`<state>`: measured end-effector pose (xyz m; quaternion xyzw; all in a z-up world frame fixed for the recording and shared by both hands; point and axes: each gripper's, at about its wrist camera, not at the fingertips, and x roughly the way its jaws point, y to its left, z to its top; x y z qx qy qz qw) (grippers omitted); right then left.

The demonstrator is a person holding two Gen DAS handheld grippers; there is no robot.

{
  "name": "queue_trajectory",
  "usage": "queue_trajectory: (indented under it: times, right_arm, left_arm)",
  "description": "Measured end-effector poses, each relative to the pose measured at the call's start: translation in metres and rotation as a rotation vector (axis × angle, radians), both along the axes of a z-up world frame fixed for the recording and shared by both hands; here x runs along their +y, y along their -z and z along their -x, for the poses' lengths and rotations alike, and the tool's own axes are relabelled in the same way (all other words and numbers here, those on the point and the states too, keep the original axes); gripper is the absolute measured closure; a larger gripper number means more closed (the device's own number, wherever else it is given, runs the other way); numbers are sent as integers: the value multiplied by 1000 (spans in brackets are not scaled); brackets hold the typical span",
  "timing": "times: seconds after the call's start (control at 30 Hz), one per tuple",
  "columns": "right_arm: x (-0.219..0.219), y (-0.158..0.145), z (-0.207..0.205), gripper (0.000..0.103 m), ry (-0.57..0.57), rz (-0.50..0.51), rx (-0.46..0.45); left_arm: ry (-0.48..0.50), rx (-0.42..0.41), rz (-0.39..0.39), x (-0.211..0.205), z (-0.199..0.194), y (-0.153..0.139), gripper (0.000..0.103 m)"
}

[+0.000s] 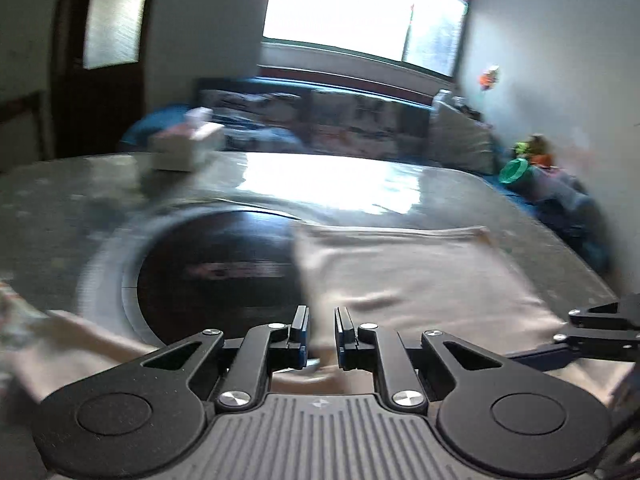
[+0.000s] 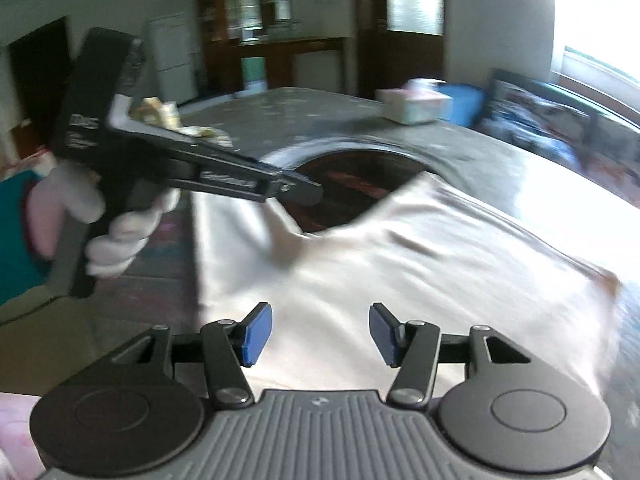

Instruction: Fold clothes

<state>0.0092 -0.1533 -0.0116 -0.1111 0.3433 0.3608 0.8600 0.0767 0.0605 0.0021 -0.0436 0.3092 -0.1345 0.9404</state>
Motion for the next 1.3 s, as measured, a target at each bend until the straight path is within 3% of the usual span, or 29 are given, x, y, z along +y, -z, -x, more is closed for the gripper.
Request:
queue_trajectory:
  times: [0.1, 0.27, 0.4, 0.53, 0.63, 0.73, 0.9, 1.1, 1.3]
  right_arm:
    - [-21, 5, 0, 47, 72, -7, 10]
    - [-50, 13, 2, 46, 153, -18, 33]
    - [-65, 17, 2, 46, 187, -38, 43]
    - [-75, 18, 2, 44, 199, -56, 43]
    - [-77, 21, 1, 43, 203, -63, 52]
    - [-77, 24, 0, 43, 201, -65, 65]
    - [-78, 29, -2, 43, 201, -70, 84]
    - [-80, 30, -3, 42, 198, -82, 90]
    - [-81, 31, -4, 42, 193, -85, 93]
  left_arm:
    - [45, 18, 9, -19, -12, 10, 88]
    - [-15, 93, -56, -20, -30, 32, 89]
    - [-20, 93, -29, -10, -29, 24, 87]
    - [34, 51, -28, -31, -33, 14, 82]
    - [63, 64, -15, -44, -47, 19, 82]
    - [30, 107, -30, -47, -66, 31, 82]
    - [-11, 114, 7, -34, -78, 30, 82]
    - [-35, 127, -35, -33, -104, 33, 80]
    - [-65, 139, 38, -19, -128, 30, 79]
